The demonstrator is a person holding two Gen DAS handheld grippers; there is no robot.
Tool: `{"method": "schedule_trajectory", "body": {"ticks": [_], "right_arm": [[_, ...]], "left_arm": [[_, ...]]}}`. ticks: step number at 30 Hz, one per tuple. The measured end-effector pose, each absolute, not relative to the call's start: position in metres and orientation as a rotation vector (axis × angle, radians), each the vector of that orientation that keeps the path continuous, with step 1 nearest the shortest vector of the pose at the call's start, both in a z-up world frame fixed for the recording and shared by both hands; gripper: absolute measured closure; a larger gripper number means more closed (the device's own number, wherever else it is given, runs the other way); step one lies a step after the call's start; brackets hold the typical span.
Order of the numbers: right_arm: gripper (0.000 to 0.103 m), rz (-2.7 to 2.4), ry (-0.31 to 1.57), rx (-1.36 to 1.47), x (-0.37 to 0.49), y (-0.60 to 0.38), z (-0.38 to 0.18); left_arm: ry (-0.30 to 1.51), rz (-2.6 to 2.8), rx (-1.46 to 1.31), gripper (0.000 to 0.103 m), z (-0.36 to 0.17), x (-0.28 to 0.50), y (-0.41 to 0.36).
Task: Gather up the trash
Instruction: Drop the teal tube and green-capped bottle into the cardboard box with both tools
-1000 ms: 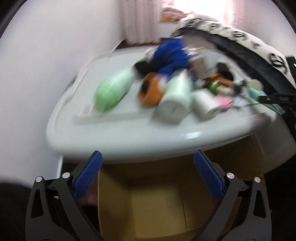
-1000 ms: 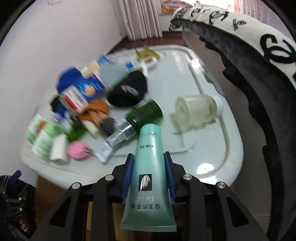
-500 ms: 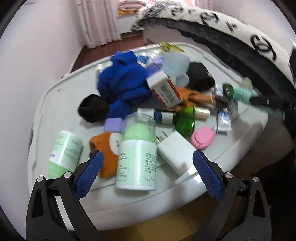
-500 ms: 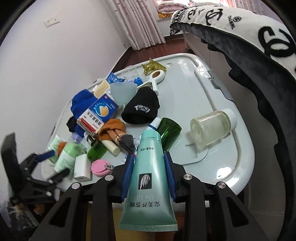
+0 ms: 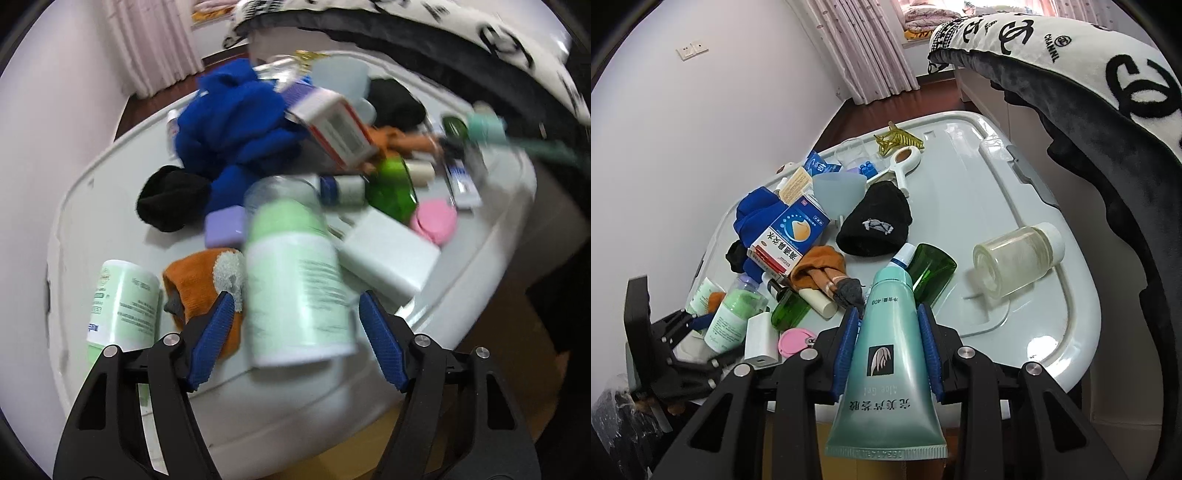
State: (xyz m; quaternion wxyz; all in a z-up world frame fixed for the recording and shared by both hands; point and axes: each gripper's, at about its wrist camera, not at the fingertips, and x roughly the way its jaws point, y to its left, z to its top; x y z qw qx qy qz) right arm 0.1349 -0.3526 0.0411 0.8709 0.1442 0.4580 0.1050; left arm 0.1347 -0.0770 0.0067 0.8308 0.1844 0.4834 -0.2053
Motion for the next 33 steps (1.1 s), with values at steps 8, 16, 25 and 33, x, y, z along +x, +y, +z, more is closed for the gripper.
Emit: {"method": "schedule_trajectory", "body": {"ticks": [8,16,25,33], "right_arm": [[0.069,0.234,0.980,0.268,0.139,-0.340,0.037],[0.070,0.242,0.996,0.229,0.137,-0.331,0.034],[0.070,0.302,0.910,0.218,0.125,-0.320,0.050],[0.070,0.351,0.819,0.165,0.059,-0.284,0.054]], "left_arm": [[1.046,-0.389,0.359,0.029,0.004,0.162,-0.094],[0.950,-0.356,0.251,0.056,0.009,0.147,-0.089],[0.775,-0.304,0.008,0.056,0.099,0.078,-0.039],[0.836,-0.221,0.046,0.056,0.058,-0.011,-0.050]]}}
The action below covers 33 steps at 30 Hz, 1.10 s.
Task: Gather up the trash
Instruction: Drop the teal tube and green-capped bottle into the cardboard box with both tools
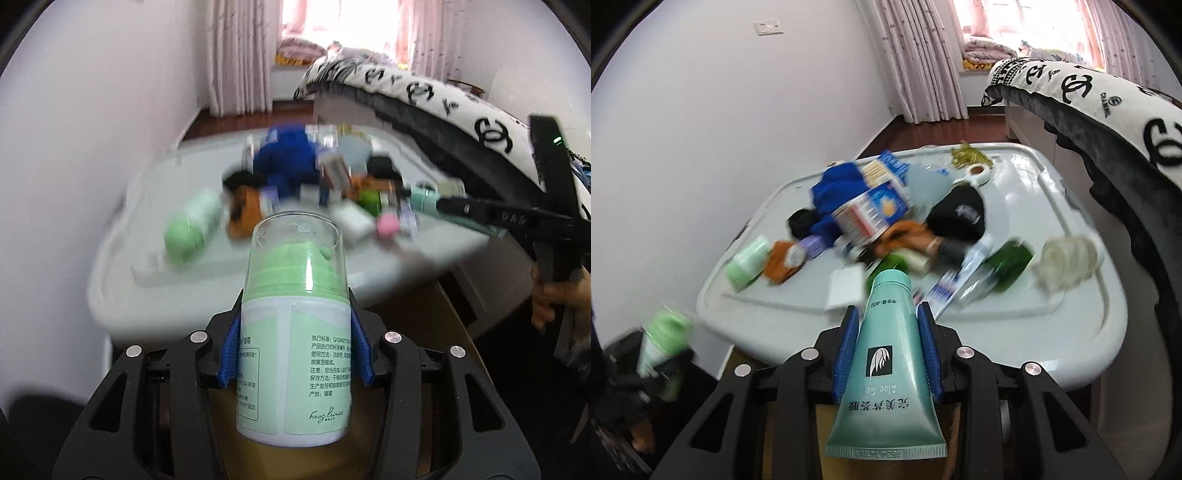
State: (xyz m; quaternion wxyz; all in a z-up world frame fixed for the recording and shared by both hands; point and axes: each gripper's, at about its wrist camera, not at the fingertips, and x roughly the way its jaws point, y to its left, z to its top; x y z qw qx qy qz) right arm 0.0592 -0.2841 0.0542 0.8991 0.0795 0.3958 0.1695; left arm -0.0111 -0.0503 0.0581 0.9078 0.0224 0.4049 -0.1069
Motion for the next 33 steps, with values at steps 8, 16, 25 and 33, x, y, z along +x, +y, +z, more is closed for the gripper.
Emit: {"method": "schedule_trajectory", "body": {"ticks": [8,16,25,33], "right_arm": [[0.070,0.396,0.877,0.217,-0.021,-0.234,0.021],[0.032,0.331,0.979,0.059,-0.021,-0.207,0.001],[0.035,0.325,0.829,-0.044,0.034,-0.200,0.039],[0.046,0.314,0.992,0.050,0.136,-0.193,0.019]], "left_arm": [[0.986,-0.231,0.081,0.056,0.004,-0.029,-0.057],[1.078,-0.149,0.154,0.016,-0.017,-0.030,-0.051],[1.040,-0.142,0.063,0.016,-0.005,-0.022,-0.035],[1.097,-0.108,-0.048,0.016,-0.016,-0.015,-0.015]]}}
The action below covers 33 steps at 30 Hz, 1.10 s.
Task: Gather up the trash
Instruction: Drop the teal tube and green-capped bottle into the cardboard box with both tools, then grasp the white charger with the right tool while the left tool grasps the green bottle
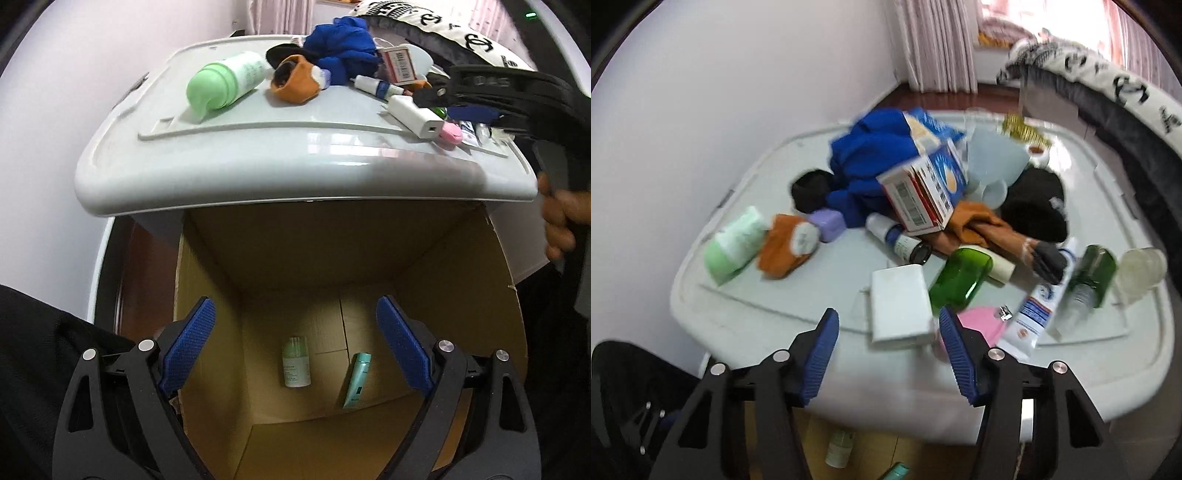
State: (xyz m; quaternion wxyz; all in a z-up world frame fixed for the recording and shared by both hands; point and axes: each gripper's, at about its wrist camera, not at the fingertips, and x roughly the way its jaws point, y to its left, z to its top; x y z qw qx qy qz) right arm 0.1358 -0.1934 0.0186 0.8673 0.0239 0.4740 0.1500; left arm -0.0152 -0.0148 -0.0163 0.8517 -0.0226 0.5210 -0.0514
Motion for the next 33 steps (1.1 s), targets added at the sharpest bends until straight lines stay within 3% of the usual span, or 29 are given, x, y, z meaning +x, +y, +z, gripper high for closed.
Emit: {"method": "schedule_trajectory", "body": {"ticks": [5,7,18,24,31,33], "right_arm": [[0.050,0.298,1.041,0.009,0.159,-0.177,-0.001],[0.063,0.254,1.034,-0.126,0.162,-0.157,-0.004],[0.064,0.230,0.978,-0.162,0.143,-0.156,-0.007],[0.063,0.255,0.957,-0.152,0.144,-0.160,-0.008],[0.063,0.258,0.967,-0.131,0.146,-0.163,-0.007],[0.063,0.255,0.967,-0.138,0.146,-0.162,-0.007]], "left_arm": [[1.081,-0.122,-0.085,0.016,-0.013,-0.015,-0.009],[1.079,-0.130,-0.097,0.016,-0.012,-0.016,-0.009],[1.047,-0.090,-0.227,0.016,0.007,0.014,0.021],[0.913,-0.077,0.036,0.013,0.052,0.104,0.028],[1.016,-0.234,0.280,0.013,0.010,0.175,0.023],[1.014,-0.247,0.329,0.020,-0.004,0.188,0.016]]}}
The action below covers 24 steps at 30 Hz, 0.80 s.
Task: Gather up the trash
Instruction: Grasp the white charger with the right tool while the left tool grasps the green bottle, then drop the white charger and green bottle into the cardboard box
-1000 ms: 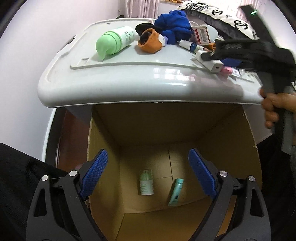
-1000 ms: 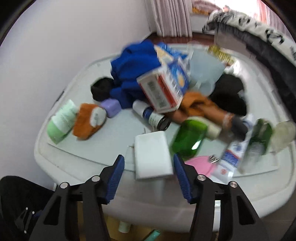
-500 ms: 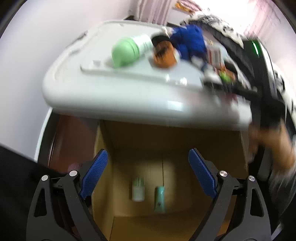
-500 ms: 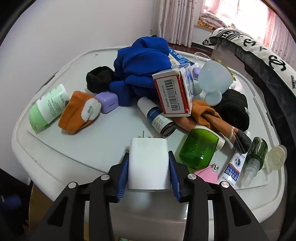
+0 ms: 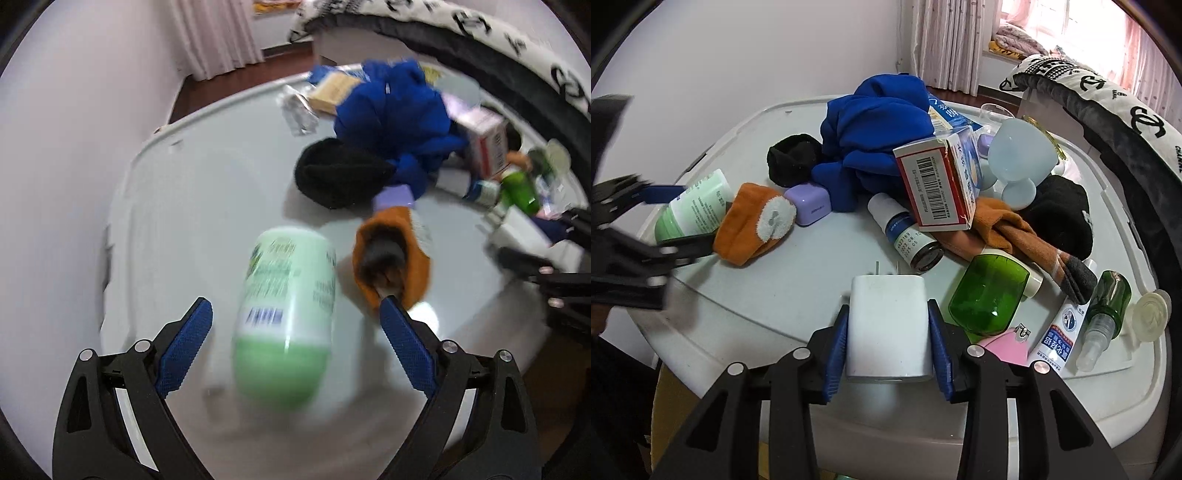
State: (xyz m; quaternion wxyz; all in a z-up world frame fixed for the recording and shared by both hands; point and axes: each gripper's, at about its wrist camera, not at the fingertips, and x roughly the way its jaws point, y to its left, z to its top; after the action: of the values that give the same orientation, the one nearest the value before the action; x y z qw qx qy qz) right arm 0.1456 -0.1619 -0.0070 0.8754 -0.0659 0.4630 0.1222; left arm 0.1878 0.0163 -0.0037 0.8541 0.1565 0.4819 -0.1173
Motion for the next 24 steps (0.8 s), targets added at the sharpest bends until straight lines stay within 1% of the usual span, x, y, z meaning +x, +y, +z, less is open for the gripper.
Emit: {"method": "schedule_trajectory", "body": {"ticks": [1,2,3,4,8,10,12,17,20,24], "right_arm": [[0.063,0.253,0.966,-0.141,0.146,-0.161,-0.008],[0.063,0.250,0.959,-0.145,0.145,-0.161,-0.008],[0.063,0.248,0.956,-0.145,0.144,-0.161,-0.008],[0.063,0.245,0.949,-0.142,0.143,-0.161,-0.008],[0.063,0.237,0.924,-0.138,0.140,-0.160,-0.008],[0.064,0.240,0.914,-0.127,0.140,-0.162,-0.008],[0.064,0.257,0.907,-0.108,0.138,-0.164,-0.007],[0.064,0.295,0.878,-0.083,0.132,-0.167,0.002],[0.064,0.301,0.859,-0.073,0.125,-0.169,0.012],[0.064,0.303,0.841,-0.029,0.093,-0.183,0.030]], "left_arm": [[1.000,-0.252,0.323,0.020,-0.006,0.190,0.015],[0.983,-0.256,0.299,0.028,-0.007,0.192,0.016],[0.988,-0.266,0.243,0.044,-0.008,0.194,0.018],[0.986,-0.273,0.193,0.056,-0.007,0.194,0.020],[0.915,-0.159,0.180,0.056,-0.006,0.170,0.010],[0.903,-0.136,0.103,0.057,-0.001,0.158,0.010],[0.853,-0.130,0.050,0.057,0.016,0.135,0.008],[0.741,-0.129,0.033,0.056,0.059,0.089,-0.002],[0.755,-0.110,-0.068,0.056,0.066,0.077,0.009],[0.777,-0.076,-0.054,0.056,0.061,0.037,-0.004]]}}
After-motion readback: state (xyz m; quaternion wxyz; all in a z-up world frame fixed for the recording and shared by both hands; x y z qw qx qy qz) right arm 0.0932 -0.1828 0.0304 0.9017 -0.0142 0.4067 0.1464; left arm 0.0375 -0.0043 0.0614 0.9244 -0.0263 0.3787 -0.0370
